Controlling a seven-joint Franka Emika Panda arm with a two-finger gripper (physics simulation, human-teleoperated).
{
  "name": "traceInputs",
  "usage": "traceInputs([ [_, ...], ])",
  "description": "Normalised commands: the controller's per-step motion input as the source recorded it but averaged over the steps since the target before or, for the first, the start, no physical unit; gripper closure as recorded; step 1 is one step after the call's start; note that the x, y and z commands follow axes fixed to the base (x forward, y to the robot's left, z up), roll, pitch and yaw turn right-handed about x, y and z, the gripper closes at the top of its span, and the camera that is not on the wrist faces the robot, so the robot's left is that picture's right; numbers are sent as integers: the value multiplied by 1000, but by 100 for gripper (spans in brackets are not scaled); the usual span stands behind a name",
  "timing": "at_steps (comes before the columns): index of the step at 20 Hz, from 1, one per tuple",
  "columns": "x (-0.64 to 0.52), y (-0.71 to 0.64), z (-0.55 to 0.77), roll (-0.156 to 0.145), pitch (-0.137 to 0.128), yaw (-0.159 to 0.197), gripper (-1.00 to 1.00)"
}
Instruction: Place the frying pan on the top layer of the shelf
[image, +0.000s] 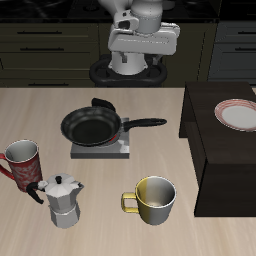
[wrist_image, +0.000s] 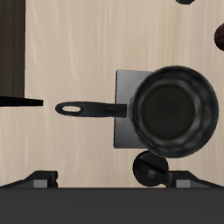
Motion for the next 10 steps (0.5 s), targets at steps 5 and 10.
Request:
traceInputs([
  [5,97,50,21,6,-6,-83,-100],
  [10,15,155,-15,19,-27,-132,-100],
])
